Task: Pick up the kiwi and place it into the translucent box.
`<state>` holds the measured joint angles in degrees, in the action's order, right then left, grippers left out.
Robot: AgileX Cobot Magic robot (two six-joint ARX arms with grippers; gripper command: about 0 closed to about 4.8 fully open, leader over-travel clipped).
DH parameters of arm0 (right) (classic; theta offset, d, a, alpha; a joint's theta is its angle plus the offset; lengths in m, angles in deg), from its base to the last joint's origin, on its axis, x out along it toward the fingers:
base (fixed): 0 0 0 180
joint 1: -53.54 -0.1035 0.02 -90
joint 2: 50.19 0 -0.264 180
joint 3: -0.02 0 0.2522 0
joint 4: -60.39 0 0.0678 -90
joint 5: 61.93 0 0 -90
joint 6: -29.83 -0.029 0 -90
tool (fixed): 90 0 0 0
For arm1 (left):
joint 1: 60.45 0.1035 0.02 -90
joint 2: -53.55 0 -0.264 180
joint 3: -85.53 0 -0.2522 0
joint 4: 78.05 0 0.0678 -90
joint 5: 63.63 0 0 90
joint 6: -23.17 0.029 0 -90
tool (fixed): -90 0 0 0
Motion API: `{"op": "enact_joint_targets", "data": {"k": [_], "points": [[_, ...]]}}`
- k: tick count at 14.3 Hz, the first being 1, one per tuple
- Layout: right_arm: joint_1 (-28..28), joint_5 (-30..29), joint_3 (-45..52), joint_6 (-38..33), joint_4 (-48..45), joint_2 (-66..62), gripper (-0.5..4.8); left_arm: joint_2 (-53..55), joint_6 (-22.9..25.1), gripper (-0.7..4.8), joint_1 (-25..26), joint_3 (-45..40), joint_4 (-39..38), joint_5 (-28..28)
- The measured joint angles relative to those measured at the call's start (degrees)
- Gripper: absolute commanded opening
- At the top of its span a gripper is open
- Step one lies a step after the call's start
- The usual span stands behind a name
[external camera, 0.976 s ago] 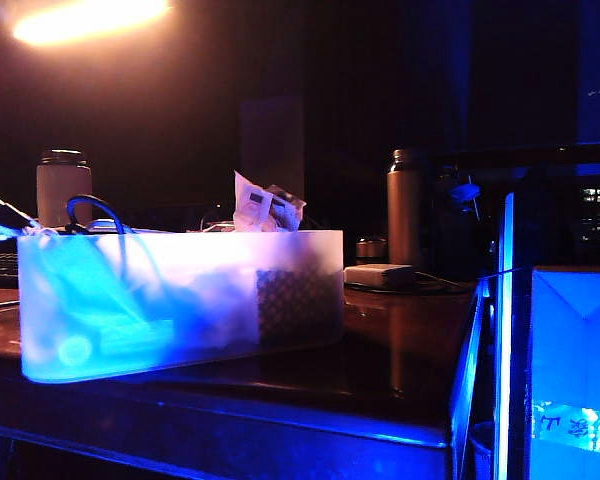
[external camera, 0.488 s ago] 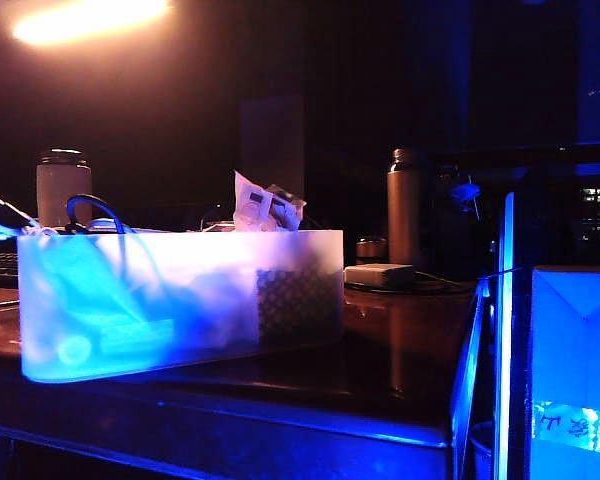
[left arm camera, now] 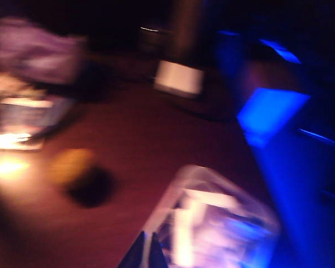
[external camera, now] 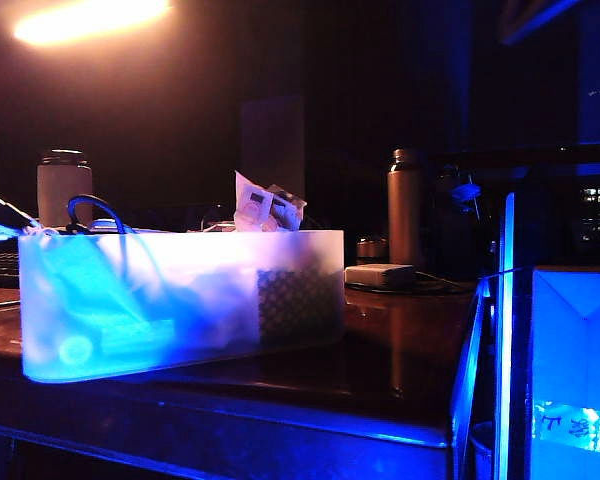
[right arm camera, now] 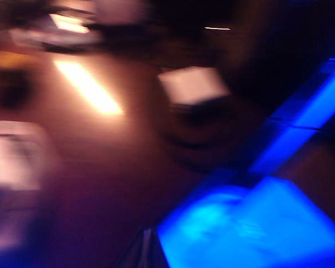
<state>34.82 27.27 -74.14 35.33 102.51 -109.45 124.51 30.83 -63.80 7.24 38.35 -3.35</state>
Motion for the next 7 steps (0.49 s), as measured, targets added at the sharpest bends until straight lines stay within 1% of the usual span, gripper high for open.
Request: {"op": "enact_joint_targets", "data": {"k": [1,2,3,4,5,7], "points": [[-0.31,2.60,0.00,0.85,-0.07,0.00,-0.01,0.00,-0.20,-0.03,0.00,0.00,0.15,1.46],[-0.59,2.84,0.00,1.49,-0.09,0.00,-0.01,0.00,-0.22,-0.03,0.00,0.00,0.15,1.51],[-0.98,0.37,0.00,1.90,-0.44,-0.02,-0.01,0.00,-0.22,-0.03,0.00,0.02,0.17,1.51],[-0.98,-4.81,0.00,2.03,-0.79,-0.37,-0.01,0.00,-0.22,-0.03,0.00,0.02,0.15,1.51],[-1.03,-8.70,0.00,2.08,-0.79,-1.29,-0.01,-0.02,-0.22,-0.03,0.00,0.02,0.17,1.51],[-4.94,-14.49,0.00,2.12,0.24,-5.77,-0.01,0.00,-0.22,-0.03,0.00,0.02,0.35,1.46]]}}
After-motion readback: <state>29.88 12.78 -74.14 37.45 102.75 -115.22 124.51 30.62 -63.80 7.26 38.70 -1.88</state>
